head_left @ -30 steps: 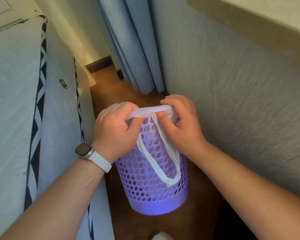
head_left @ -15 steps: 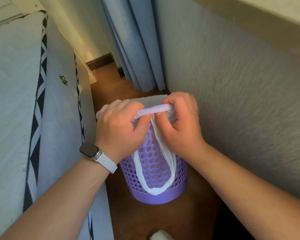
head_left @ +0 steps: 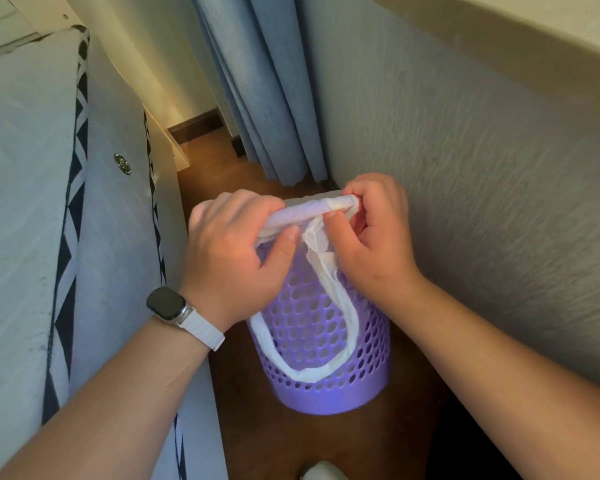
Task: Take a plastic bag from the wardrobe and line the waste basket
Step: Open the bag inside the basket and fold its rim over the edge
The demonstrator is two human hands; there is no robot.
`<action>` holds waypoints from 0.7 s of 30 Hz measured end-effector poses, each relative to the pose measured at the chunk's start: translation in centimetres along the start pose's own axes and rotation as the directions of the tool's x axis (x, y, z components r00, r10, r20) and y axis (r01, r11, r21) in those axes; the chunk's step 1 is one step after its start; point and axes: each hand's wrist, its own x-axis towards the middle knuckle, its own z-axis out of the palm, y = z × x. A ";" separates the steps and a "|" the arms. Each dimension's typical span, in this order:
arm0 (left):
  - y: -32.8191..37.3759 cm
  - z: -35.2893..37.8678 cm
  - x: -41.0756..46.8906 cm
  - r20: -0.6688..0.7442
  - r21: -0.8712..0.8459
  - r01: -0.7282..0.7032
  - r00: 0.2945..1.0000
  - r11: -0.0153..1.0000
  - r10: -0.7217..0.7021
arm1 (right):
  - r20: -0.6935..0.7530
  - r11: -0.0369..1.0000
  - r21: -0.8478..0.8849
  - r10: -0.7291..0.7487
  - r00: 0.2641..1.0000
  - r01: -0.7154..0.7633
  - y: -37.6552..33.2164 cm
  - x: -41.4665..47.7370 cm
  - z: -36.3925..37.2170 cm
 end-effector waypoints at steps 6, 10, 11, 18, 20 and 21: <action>1.4 0.2 0.3 0.019 -0.025 0.070 0.997 0.997 -0.070 | -0.027 0.997 -0.077 -0.012 1.000 0.010 -1.3 -0.4 0.6; 0.2 0.5 0.2 0.029 -0.027 0.077 0.997 0.997 -0.076 | 0.026 1.000 -0.007 0.001 1.000 0.000 -1.6 -0.4 0.9; -0.1 0.5 0.2 0.032 -0.033 0.092 0.995 0.995 -0.091 | 0.046 1.000 0.019 -0.003 0.999 0.003 -1.4 -0.3 0.7; -1.0 0.4 0.3 -0.014 -0.147 0.119 0.992 0.982 -0.122 | 0.076 0.994 0.072 0.083 0.994 -0.088 0.7 0.3 0.0; -0.8 0.4 0.3 0.012 -0.224 0.120 0.993 0.967 -0.120 | 0.034 0.998 0.050 0.039 0.999 -0.041 0.6 0.4 -0.1; -0.9 0.3 0.4 0.039 -0.267 0.106 0.994 0.958 -0.099 | 0.011 0.999 0.032 0.014 1.000 -0.014 0.6 0.5 -0.2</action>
